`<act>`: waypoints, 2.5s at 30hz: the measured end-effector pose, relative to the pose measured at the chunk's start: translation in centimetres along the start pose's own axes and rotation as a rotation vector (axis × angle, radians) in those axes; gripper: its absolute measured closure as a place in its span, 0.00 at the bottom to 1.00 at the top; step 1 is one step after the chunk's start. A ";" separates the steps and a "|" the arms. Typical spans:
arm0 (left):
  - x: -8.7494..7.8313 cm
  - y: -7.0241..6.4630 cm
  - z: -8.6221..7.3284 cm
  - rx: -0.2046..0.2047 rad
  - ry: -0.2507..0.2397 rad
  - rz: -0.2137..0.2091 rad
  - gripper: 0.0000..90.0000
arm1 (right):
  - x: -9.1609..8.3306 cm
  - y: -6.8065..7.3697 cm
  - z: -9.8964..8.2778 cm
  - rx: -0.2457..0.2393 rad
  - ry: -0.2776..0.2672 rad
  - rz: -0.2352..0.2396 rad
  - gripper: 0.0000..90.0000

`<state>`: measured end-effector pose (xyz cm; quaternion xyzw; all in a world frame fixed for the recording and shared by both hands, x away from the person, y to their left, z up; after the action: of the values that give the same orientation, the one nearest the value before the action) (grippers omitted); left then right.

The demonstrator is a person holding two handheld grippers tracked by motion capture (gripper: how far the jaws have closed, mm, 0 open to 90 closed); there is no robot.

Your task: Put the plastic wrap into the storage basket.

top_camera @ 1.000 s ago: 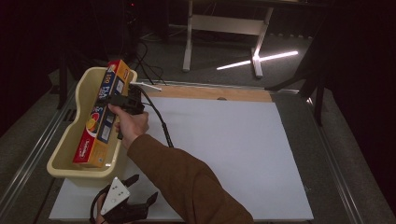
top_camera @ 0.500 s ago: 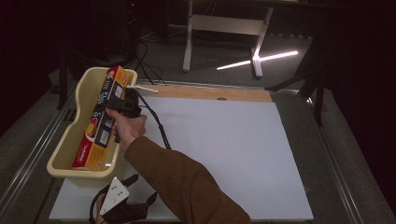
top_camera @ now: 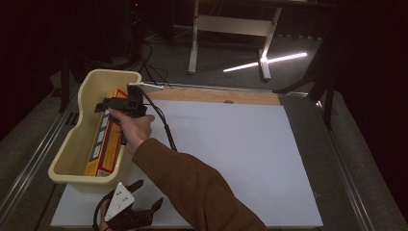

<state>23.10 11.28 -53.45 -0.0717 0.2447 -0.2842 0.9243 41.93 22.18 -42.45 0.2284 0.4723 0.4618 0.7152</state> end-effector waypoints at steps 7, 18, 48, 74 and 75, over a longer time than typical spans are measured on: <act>0.0 0.1 0.1 -0.004 -0.003 0.007 0.18 | -0.8 -0.5 -1.4 -0.216 0.087 -0.049 0.35; -0.1 0.4 0.2 0.000 -0.010 0.025 0.18 | -5.2 -1.7 -1.5 -0.668 0.062 -0.243 0.37; -0.2 1.0 0.6 -0.005 -0.014 0.059 0.18 | -19.4 -13.0 -8.2 -0.822 0.062 -0.411 0.34; -0.3 1.8 0.8 -0.022 -0.027 0.096 0.17 | -30.7 -23.0 -16.6 -0.908 -0.163 -0.551 0.15; -0.3 1.8 0.8 -0.024 -0.030 0.095 0.17 | -31.2 -23.1 -16.7 -0.914 -0.183 -0.551 0.15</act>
<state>24.22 12.95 -53.12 -0.0754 0.2374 -0.2359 0.9393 33.41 -17.82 -53.10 -0.1991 0.2013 0.3939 0.8744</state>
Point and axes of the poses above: each handheld gripper's, and its own axes: x roughly forward along the jaws, z roughly out of its top, y roughly to its left, the point moved 10 cm from there along x, roughly forward along the jaws, and after that the axes turned 14 degrees about -x, right-handed, at the moved point
